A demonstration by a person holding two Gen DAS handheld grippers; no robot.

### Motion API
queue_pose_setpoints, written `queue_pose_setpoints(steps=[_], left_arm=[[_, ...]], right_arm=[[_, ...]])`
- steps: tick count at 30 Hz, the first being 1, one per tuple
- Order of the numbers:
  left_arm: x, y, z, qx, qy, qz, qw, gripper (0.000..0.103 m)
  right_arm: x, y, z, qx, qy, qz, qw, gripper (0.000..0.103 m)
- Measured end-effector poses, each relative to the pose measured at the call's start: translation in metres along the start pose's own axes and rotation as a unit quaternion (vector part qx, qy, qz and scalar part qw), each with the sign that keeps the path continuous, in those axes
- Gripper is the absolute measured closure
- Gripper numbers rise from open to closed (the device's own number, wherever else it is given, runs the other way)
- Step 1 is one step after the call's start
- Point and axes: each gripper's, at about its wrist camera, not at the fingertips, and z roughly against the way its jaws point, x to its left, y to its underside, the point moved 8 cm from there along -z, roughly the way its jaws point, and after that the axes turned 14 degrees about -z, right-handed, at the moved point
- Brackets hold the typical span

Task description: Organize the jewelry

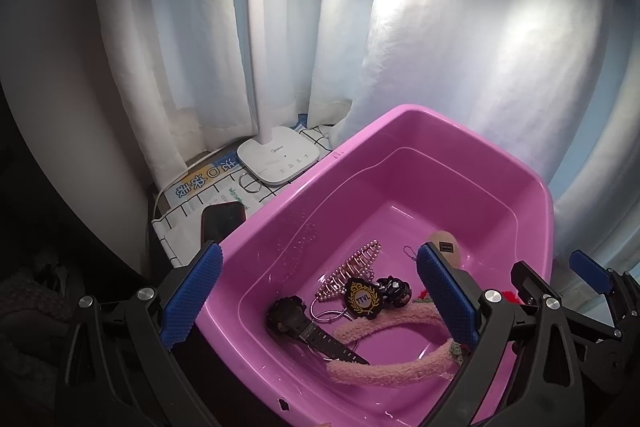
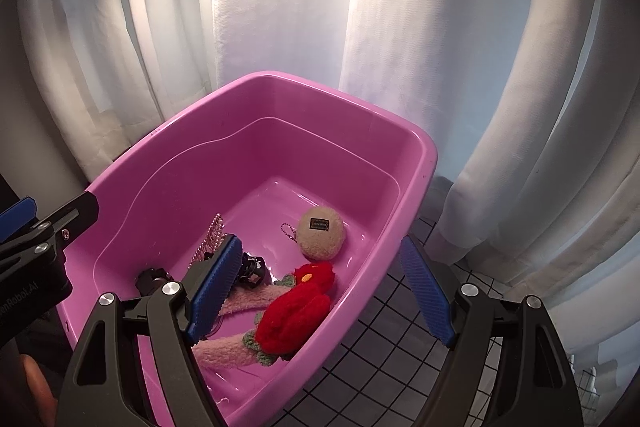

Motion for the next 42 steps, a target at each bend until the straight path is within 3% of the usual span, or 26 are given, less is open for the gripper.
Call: queue_pose_setpoints(steps=[42], left_arm=[[-0.0003, -0.0006, 0.0098, -0.003, -0.002, 0.007, 1.0000, 0.006]], right_arm=[[-0.0041, -0.0001, 0.0090, -0.004, -0.007, 0.005, 1.000, 0.026]])
